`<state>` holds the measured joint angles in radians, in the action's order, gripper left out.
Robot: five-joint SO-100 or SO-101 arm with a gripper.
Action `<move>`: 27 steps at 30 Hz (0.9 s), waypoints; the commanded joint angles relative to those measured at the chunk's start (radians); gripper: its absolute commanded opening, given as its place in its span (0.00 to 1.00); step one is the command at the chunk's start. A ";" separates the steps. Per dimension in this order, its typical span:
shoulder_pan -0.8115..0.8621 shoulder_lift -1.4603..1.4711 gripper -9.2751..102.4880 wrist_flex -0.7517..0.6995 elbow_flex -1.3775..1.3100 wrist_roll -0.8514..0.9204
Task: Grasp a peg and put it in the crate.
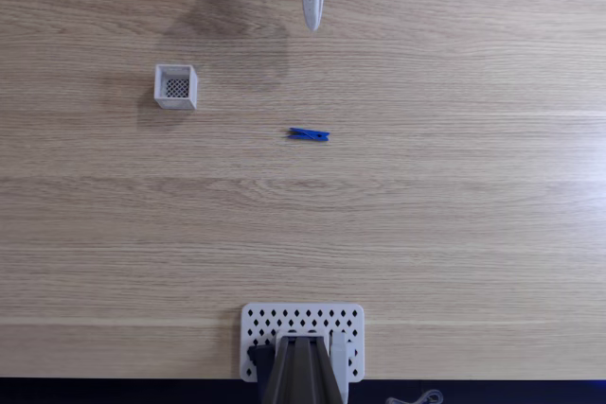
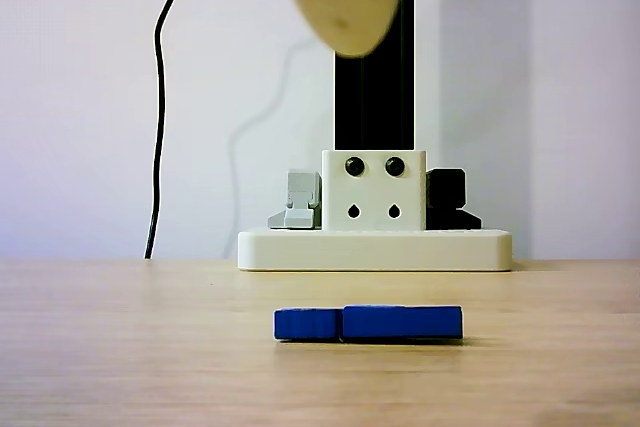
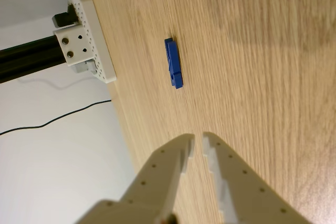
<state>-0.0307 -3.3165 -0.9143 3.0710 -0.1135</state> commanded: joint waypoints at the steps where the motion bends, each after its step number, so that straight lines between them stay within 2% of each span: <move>1: -0.012 -0.015 0.08 -0.003 -0.012 -0.003; 21: -0.002 -0.005 0.08 0.011 -0.014 -0.011; 27: -0.006 0.187 0.08 0.008 -0.101 0.000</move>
<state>-0.0307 -3.2367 -0.9143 3.0710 -0.1135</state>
